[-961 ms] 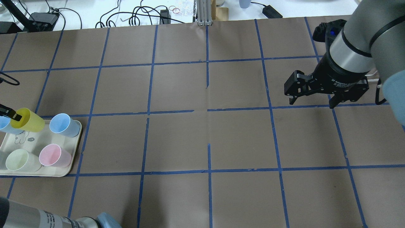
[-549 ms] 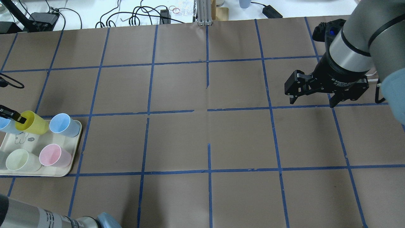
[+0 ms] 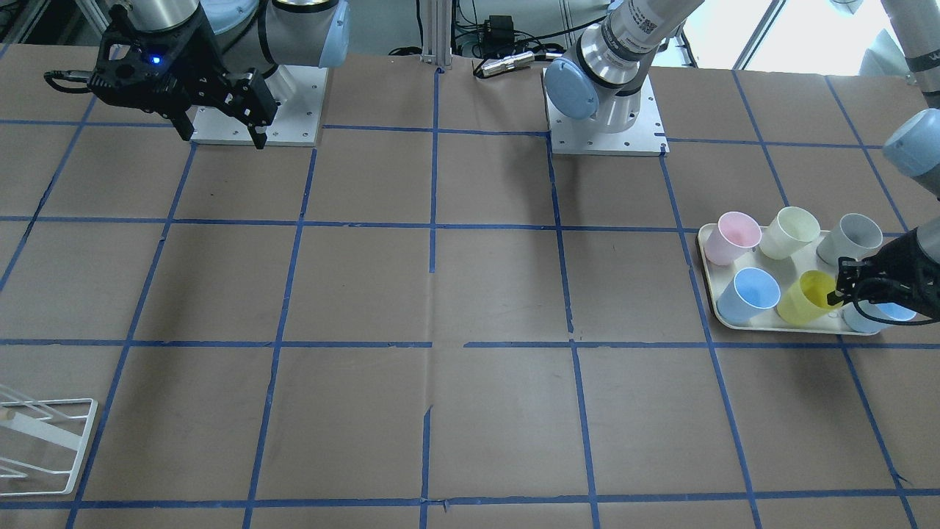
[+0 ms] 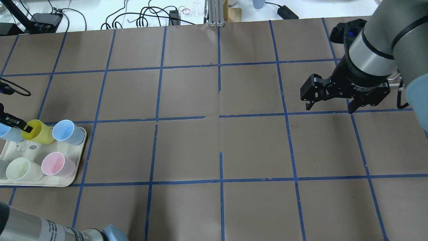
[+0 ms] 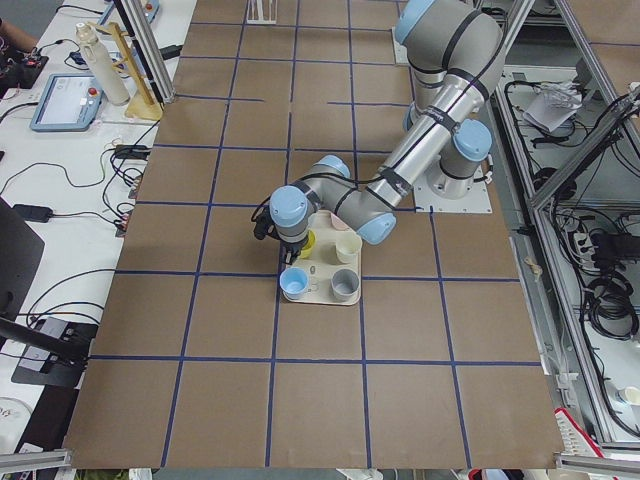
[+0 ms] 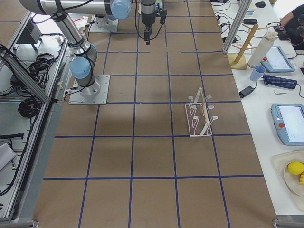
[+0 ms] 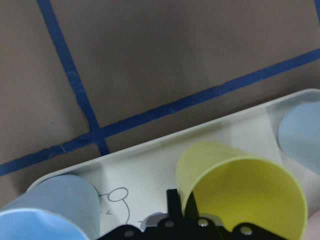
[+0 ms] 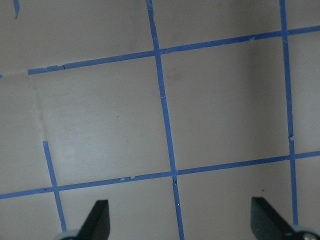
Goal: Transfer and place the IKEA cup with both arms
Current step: 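Open the left gripper and release the yellow cup on the tray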
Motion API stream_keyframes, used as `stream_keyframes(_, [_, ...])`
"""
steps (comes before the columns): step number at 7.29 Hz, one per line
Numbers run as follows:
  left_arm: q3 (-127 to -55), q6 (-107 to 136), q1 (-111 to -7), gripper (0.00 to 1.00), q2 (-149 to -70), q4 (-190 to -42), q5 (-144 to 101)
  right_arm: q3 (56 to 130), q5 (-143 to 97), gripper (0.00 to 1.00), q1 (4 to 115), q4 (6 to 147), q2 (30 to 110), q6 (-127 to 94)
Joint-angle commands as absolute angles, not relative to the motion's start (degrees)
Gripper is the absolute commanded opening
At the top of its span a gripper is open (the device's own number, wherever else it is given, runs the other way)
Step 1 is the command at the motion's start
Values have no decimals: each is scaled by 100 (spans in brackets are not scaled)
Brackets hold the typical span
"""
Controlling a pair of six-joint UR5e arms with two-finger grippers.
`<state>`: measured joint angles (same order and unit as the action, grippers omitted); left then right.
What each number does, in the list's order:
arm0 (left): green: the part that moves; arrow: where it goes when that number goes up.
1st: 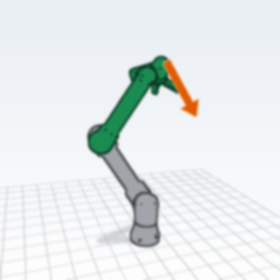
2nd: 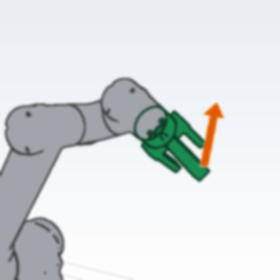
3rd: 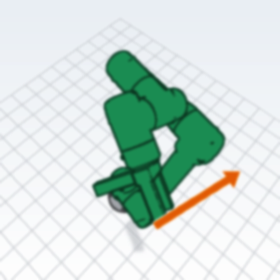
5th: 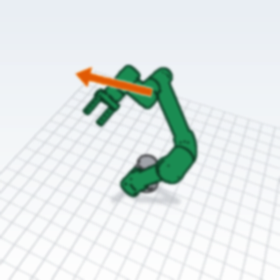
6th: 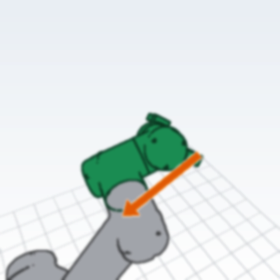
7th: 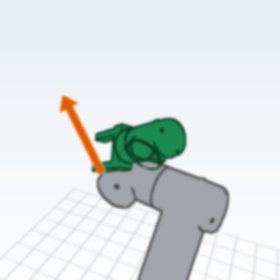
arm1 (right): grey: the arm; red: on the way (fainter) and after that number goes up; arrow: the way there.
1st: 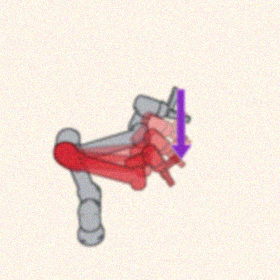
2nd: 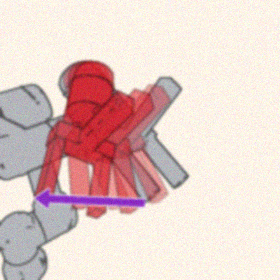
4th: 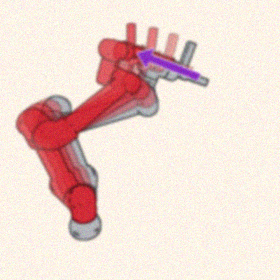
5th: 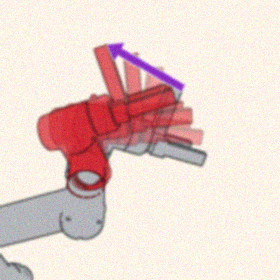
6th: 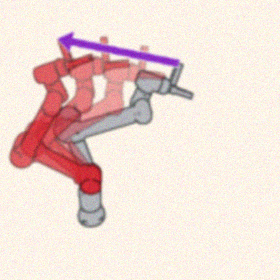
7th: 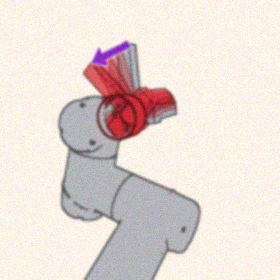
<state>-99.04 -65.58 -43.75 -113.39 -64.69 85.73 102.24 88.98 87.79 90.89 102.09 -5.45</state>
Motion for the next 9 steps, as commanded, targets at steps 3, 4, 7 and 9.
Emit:
stream_keyframes(3, [-9678,-6103,-4447,74,-11208,-7123,8561,10195,8895,100,8780,9088,10204,-440])
stream_keyframes(4, [-9433,-5786,-4586,74,-10997,-7589,8552,10195,8912,100,8780,9088,10204,-439])
stream_keyframes(7, [-9158,-4155,-5656,86,-10006,-8531,8648,10187,8895,100,8780,9088,10204,-422])
stream_keyframes(9, [-9141,-2164,-6988,100,-9311,-8980,8788,10187,8912,100,8780,9079,10204,-222])
